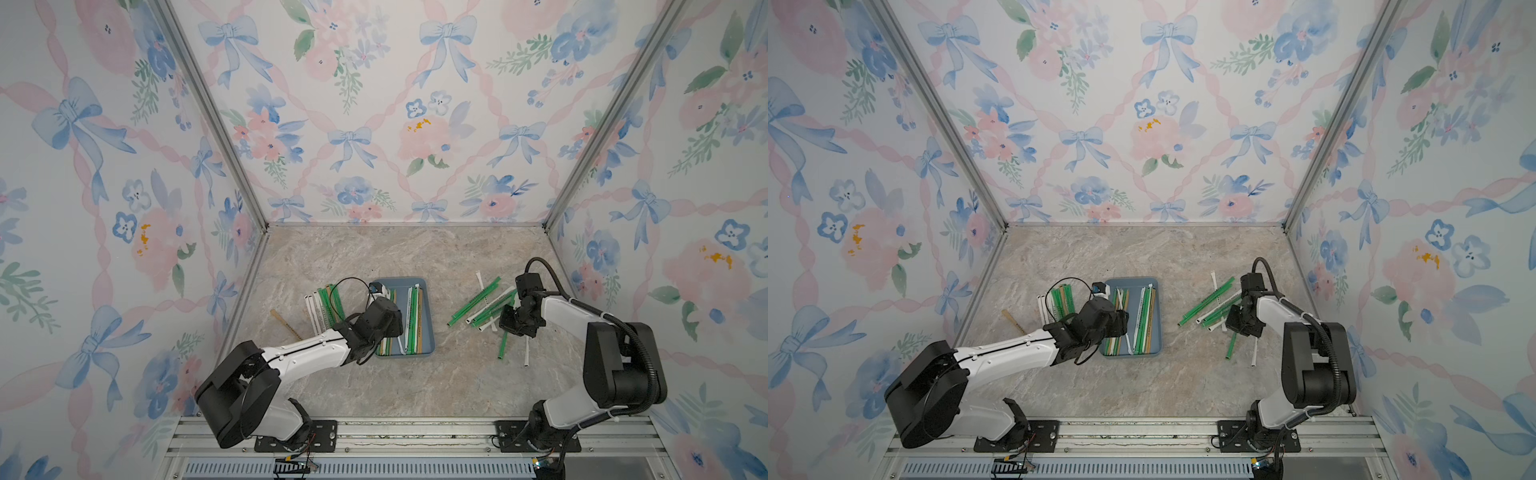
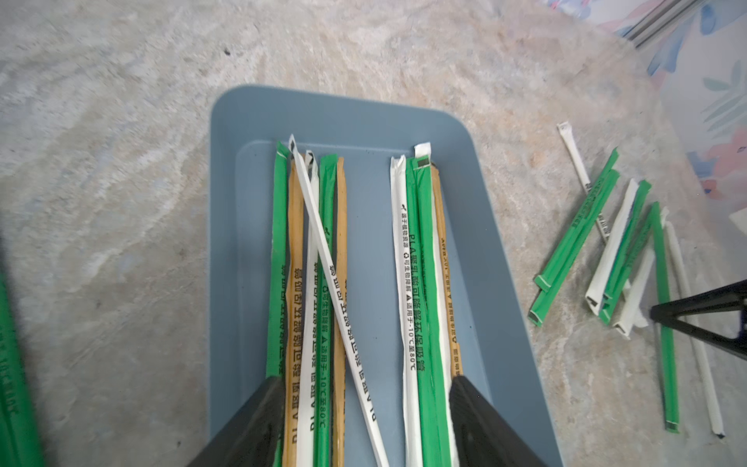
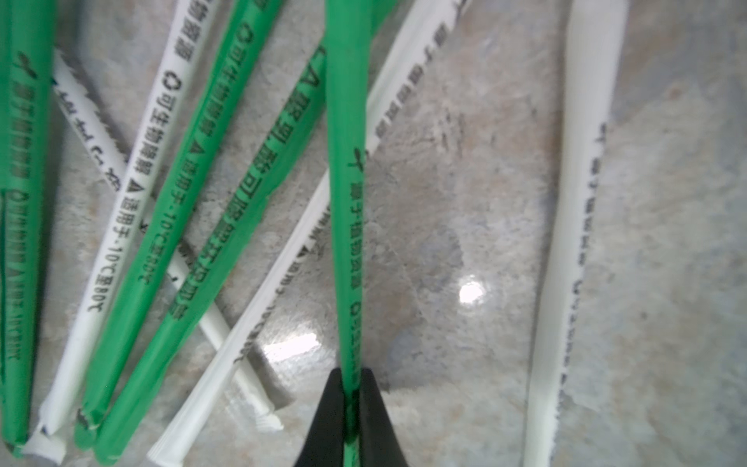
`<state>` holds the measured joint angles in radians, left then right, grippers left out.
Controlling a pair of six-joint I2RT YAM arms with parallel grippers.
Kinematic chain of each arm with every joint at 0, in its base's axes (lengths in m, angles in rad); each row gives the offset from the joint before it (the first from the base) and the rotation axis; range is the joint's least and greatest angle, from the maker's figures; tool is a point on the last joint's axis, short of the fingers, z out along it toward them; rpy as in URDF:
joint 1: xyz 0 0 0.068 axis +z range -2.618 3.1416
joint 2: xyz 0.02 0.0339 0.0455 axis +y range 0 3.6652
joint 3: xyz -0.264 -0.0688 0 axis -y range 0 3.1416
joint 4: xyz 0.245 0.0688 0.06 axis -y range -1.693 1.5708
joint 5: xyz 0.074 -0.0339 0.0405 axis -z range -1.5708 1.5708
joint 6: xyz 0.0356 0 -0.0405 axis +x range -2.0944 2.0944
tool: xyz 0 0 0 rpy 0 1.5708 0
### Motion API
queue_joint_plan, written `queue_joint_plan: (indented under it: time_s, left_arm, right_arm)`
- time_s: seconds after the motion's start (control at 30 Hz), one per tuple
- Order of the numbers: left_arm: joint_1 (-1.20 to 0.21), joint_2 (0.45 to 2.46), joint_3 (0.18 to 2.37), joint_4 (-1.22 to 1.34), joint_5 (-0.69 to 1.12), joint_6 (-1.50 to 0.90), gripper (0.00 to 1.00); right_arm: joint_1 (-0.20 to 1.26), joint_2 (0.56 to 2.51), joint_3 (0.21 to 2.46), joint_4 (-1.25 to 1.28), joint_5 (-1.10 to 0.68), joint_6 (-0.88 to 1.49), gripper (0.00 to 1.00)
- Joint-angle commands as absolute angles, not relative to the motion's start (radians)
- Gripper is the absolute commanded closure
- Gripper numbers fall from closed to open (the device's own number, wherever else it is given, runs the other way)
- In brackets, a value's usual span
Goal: Put the straws into the storage box
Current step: Pick up the straw from the center of the board, then place the straw in the storage box.
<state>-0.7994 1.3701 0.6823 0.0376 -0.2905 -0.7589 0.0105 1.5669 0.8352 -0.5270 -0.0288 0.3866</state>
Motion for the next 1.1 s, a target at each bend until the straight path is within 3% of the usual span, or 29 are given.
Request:
queue_joint_plan:
  time_s: [0.0,0.23,0.47,0.77,0.93,1.07]
  left_arm:
    - [-0.803,1.307,0.630,0.032,-0.350,-0.735,0.31]
    - [-0.769,1.205,0.551,0.021,-0.435,-0.689,0.25]
    - [-0.627,1.037,0.448,0.020,-0.363,-0.723,0.25]
    - [-0.487,0.975,0.397,-0.082,-0.355,-0.749,0.20]
    - [-0.411,0.985,0.383,-0.136,-0.391,-0.772,0.17]
    - [-0.337,0.944,0.347,-0.144,-0.364,-0.783,0.17]
  right_arm:
    - [0.020,1.535,0.835,-0.536,-0.026,0.381,0.95]
    - [0.102,1.331,0.849,-0.563,-0.042,0.395,0.97]
    - [0.371,1.251,0.962,-0.529,-0.091,0.485,0.96]
    - [0.647,1.531,1.071,-0.229,-0.238,0.614,0.96]
    - [0.683,1.671,1.082,-0.077,-0.350,0.733,0.95]
    - [0.705,1.746,1.101,-0.080,-0.328,0.739,0.95]
